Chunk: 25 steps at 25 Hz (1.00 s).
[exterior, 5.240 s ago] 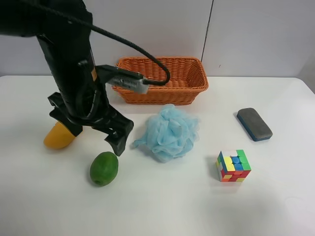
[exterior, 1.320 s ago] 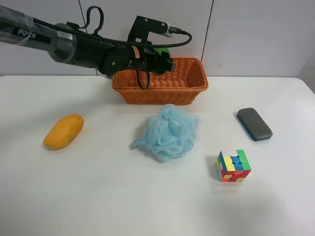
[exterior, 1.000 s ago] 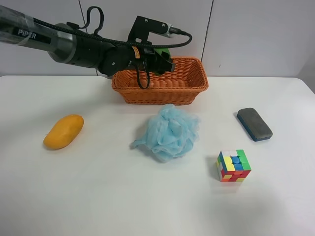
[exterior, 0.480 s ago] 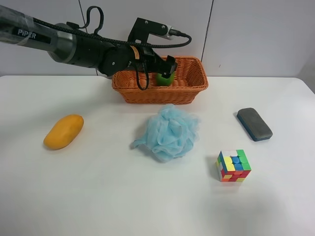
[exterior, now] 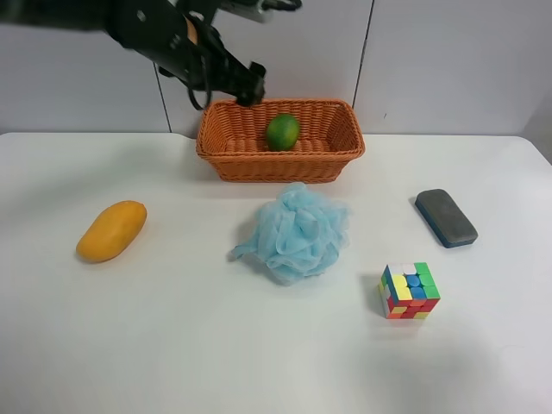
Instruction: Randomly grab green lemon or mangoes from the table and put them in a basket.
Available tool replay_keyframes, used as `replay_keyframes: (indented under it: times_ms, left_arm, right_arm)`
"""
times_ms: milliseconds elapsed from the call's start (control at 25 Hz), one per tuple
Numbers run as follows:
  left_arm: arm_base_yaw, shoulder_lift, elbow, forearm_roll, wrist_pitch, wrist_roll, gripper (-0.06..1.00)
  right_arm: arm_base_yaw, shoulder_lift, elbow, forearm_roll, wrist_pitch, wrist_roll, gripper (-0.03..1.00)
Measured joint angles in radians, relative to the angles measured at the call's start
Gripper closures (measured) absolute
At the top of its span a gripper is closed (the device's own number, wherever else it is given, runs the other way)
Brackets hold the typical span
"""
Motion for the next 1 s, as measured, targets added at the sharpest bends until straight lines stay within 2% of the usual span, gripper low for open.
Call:
replay_keyframes:
  times_ms: [200,360,440,680,880,1000]
  left_arm:
    - [0.018,-0.269,0.000,0.056,0.428,0.026,-0.05]
    - [0.018,-0.473,0.000,0.097,0.707,0.067,-0.05]
    - [0.018,-0.561,0.000,0.100,0.791,0.083,-0.05]
    - [0.018,-0.794,0.085,0.096,0.817,0.146,-0.05]
    - [0.018,-1.012,0.245,0.113,0.817,0.163,-0.05]
    - [0.018,-1.143,0.367,0.090,0.817,0.164,-0.05]
  right_arm:
    - [0.000,0.000,0.000,0.000,0.000,0.000,-0.02]
    - [0.000,0.000,0.000,0.000,0.000,0.000,-0.02]
    - [0.000,0.000,0.000,0.000,0.000,0.000,-0.02]
    - [0.000,0.000,0.000,0.000,0.000,0.000,-0.02]
    - [0.000,0.000,0.000,0.000,0.000,0.000,-0.02]
    - [0.000,0.000,0.000,0.000,0.000,0.000,-0.02]
